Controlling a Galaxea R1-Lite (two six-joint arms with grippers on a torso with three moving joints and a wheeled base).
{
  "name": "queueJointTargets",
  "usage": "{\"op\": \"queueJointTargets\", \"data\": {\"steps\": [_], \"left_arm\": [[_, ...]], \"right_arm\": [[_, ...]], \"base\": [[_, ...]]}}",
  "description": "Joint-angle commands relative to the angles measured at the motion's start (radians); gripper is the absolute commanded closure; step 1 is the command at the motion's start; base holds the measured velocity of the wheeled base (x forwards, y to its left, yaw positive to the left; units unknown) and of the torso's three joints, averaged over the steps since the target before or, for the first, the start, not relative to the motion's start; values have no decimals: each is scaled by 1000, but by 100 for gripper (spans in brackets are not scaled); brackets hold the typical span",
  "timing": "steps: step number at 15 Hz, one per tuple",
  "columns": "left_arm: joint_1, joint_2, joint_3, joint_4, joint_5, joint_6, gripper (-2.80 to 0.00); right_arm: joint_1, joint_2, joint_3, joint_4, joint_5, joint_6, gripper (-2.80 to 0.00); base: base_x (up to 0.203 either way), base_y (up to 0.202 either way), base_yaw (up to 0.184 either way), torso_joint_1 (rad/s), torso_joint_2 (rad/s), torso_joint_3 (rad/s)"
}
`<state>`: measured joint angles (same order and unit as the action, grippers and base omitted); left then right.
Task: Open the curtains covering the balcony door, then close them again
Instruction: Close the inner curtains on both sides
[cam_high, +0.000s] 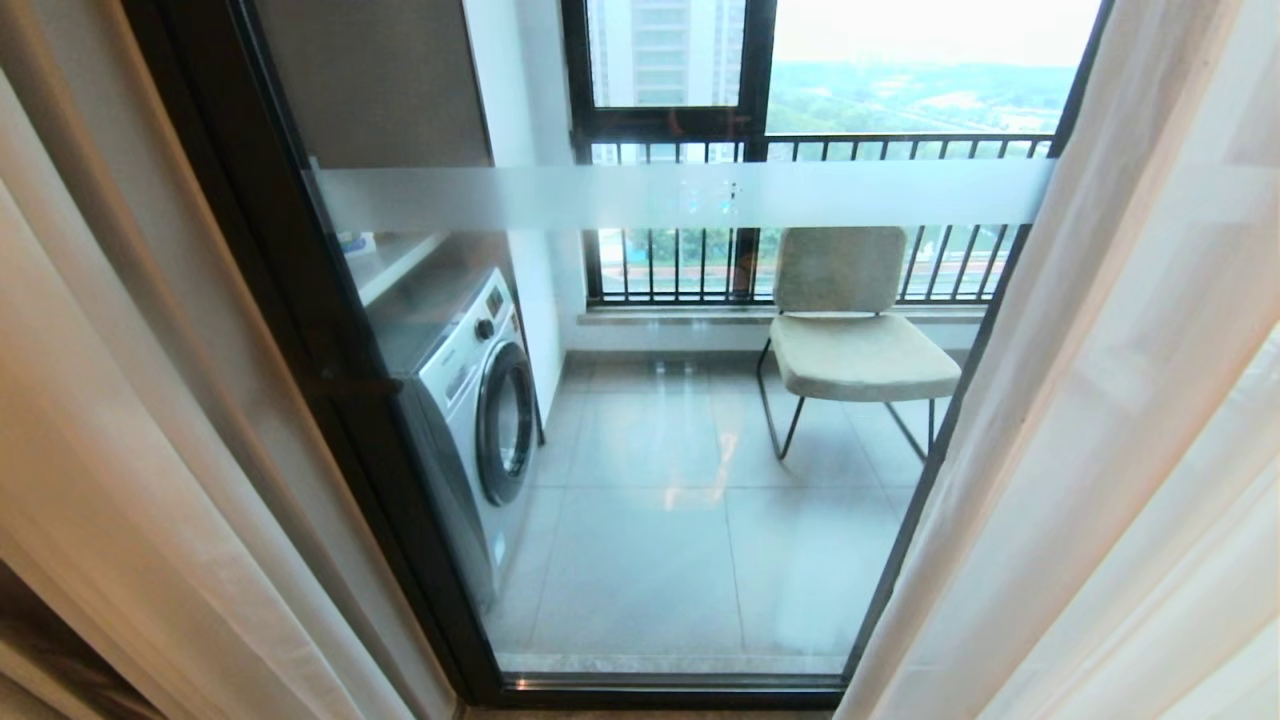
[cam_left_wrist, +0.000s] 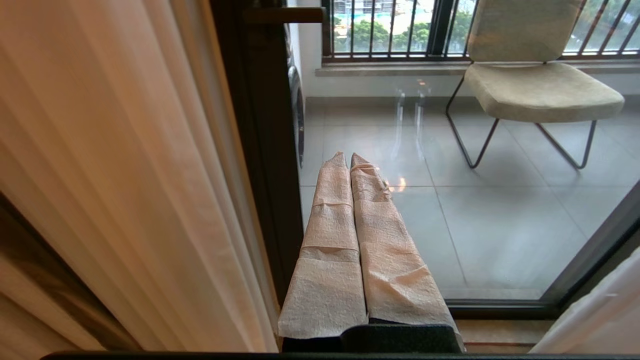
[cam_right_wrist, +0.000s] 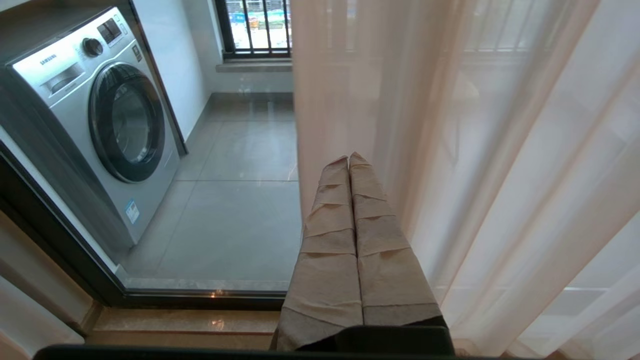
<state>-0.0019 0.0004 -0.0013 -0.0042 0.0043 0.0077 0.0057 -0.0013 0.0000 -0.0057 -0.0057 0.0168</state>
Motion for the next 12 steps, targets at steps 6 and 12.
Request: {"op": "queueJointTargets", "data": {"steps": [6, 12], "left_arm": [[0, 0, 0, -1, 0, -2, 0], [0, 0, 1, 0, 0, -6, 0]], "right_arm": [[0, 1, 0, 0, 0, 0, 0], [0, 2, 0, 0, 0, 0, 0]], "base": [[0, 192, 0, 3, 4, 2], [0, 191, 0, 2, 3, 3]]}}
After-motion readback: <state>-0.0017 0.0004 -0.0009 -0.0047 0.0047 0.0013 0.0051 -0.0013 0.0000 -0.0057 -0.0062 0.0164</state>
